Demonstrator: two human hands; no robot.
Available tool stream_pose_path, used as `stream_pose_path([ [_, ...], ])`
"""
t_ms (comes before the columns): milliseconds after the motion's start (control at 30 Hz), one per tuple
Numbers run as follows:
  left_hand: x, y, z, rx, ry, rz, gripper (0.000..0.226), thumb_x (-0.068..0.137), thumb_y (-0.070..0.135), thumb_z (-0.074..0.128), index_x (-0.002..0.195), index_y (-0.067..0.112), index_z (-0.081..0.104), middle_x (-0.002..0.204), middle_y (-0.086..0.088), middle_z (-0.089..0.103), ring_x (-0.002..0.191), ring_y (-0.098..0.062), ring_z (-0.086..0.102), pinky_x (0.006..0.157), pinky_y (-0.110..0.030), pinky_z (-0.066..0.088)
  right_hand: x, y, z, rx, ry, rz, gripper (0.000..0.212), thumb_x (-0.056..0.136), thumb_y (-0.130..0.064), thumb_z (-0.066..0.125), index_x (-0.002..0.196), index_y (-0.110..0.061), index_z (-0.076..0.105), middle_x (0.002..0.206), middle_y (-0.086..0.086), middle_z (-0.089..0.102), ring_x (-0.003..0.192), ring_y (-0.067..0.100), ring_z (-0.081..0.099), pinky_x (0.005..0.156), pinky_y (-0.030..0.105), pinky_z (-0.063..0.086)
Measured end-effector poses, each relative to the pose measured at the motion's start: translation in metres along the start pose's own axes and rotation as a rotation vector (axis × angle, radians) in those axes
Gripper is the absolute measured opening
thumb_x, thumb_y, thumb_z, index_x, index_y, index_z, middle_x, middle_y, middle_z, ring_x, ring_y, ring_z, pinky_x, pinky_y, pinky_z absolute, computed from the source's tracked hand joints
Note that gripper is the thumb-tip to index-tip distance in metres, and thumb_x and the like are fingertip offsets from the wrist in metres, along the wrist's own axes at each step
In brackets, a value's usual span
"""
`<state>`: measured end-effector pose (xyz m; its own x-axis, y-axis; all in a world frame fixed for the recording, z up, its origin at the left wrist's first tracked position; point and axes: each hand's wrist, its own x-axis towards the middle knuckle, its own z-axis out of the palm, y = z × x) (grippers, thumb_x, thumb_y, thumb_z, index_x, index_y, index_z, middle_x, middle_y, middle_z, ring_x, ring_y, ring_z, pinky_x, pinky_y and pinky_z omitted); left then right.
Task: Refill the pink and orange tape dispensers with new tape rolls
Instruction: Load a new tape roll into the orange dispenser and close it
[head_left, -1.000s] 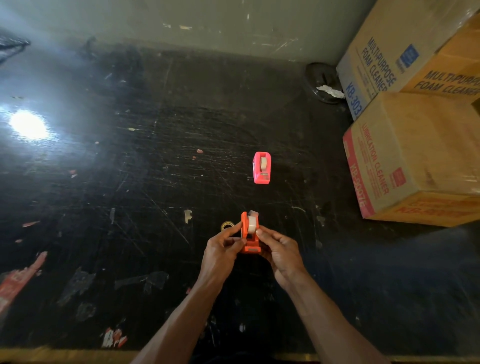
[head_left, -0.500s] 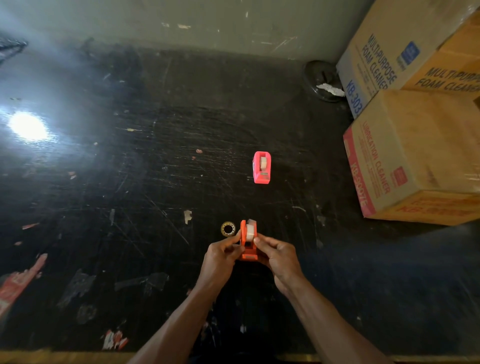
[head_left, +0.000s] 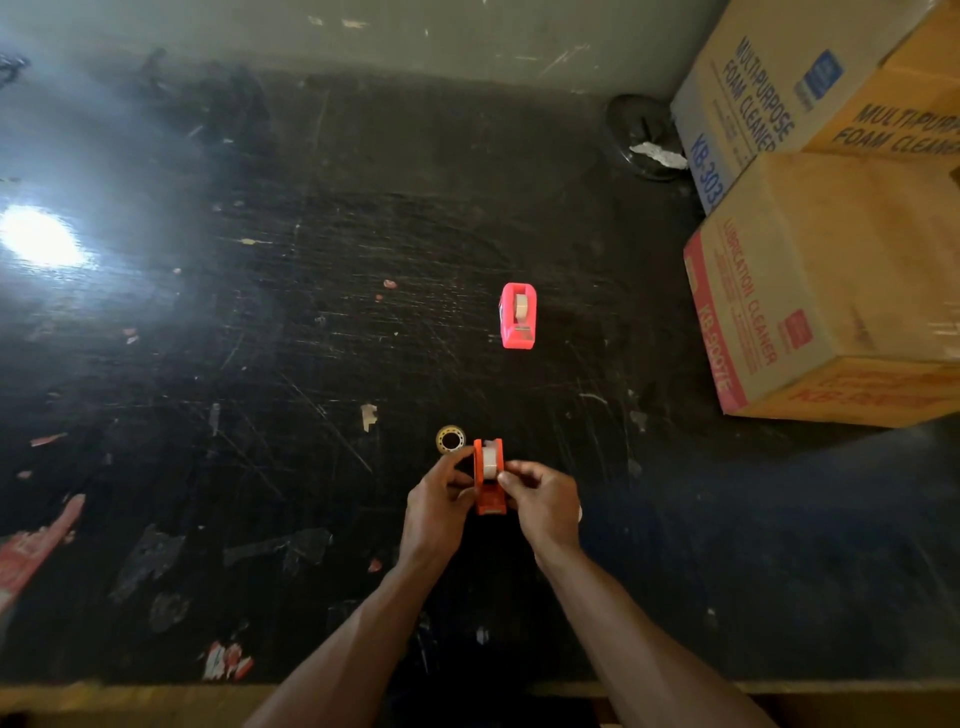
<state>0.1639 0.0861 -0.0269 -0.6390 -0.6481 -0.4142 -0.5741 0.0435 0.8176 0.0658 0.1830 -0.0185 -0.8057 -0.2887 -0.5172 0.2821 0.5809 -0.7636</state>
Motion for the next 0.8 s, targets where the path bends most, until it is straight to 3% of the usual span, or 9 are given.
stream_pose_path([
  [100, 0.004, -0.002, 0.002, 0.018, -0.006, 0.04, 0.061, 0.093, 0.004, 0.068, 0.14, 0.039, 0.053, 0.101, 0.01, 0.067, 0.094, -0.005, 0.068, 0.084, -0.026, 0.06, 0.0, -0.001, 0.0, -0.085, 0.03, -0.065, 0.019, 0.093, -0.013, 0.074, 0.111, -0.019, 0.076, 0.105, -0.004, 0.075, 0.099, 0.01, 0.07, 0.097, 0.037, 0.059],
  [167, 0.007, -0.006, 0.003, 0.037, -0.017, 0.062, 0.064, 0.092, 0.005, 0.07, 0.14, 0.043, 0.051, 0.105, 0.009, 0.067, 0.098, -0.008, 0.07, 0.09, -0.035, 0.062, 0.001, -0.002, -0.001, -0.121, 0.035, -0.114, 0.02, 0.094, -0.013, 0.073, 0.114, -0.018, 0.076, 0.11, -0.002, 0.076, 0.099, 0.007, 0.068, 0.095, 0.029, 0.057],
  [267, 0.01, -0.008, 0.003, 0.057, -0.035, 0.075, 0.067, 0.092, 0.007, 0.07, 0.14, 0.049, 0.047, 0.111, 0.009, 0.066, 0.101, -0.008, 0.069, 0.092, -0.036, 0.061, 0.002, -0.004, -0.004, -0.11, 0.02, -0.166, 0.023, 0.097, -0.016, 0.07, 0.119, -0.015, 0.076, 0.115, 0.0, 0.077, 0.101, 0.006, 0.068, 0.086, 0.015, 0.051],
  [433, 0.015, -0.012, 0.003, 0.018, -0.074, 0.093, 0.064, 0.093, 0.006, 0.068, 0.142, 0.044, 0.051, 0.109, 0.008, 0.068, 0.1, -0.006, 0.07, 0.093, -0.034, 0.06, 0.013, -0.007, -0.005, -0.093, -0.03, -0.197, 0.027, 0.093, -0.025, 0.075, 0.118, -0.017, 0.078, 0.115, -0.002, 0.078, 0.107, 0.009, 0.071, 0.098, 0.031, 0.057],
  [533, 0.017, -0.01, -0.002, -0.002, -0.119, 0.12, 0.064, 0.093, 0.004, 0.069, 0.143, 0.04, 0.053, 0.104, 0.007, 0.069, 0.097, -0.006, 0.072, 0.089, -0.027, 0.059, 0.02, -0.013, -0.007, -0.084, -0.088, -0.235, 0.024, 0.093, -0.022, 0.076, 0.115, -0.016, 0.078, 0.115, -0.003, 0.078, 0.108, 0.008, 0.07, 0.092, 0.022, 0.054],
  [633, 0.019, -0.007, -0.005, -0.026, -0.136, 0.124, 0.065, 0.092, 0.003, 0.069, 0.143, 0.04, 0.053, 0.101, 0.006, 0.069, 0.095, -0.005, 0.072, 0.081, -0.019, 0.057, 0.026, -0.018, -0.006, -0.034, -0.153, -0.222, 0.017, 0.09, -0.02, 0.078, 0.107, -0.017, 0.081, 0.107, -0.008, 0.08, 0.103, 0.006, 0.073, 0.095, 0.029, 0.058],
  [800, 0.02, -0.007, -0.005, -0.02, -0.141, 0.12, 0.064, 0.092, 0.003, 0.069, 0.144, 0.037, 0.053, 0.102, 0.005, 0.069, 0.1, -0.009, 0.07, 0.091, -0.028, 0.057, 0.028, -0.02, -0.007, 0.021, -0.194, -0.189, 0.011, 0.092, -0.016, 0.076, 0.102, -0.015, 0.081, 0.104, -0.007, 0.08, 0.096, 0.004, 0.075, 0.091, 0.028, 0.06],
])
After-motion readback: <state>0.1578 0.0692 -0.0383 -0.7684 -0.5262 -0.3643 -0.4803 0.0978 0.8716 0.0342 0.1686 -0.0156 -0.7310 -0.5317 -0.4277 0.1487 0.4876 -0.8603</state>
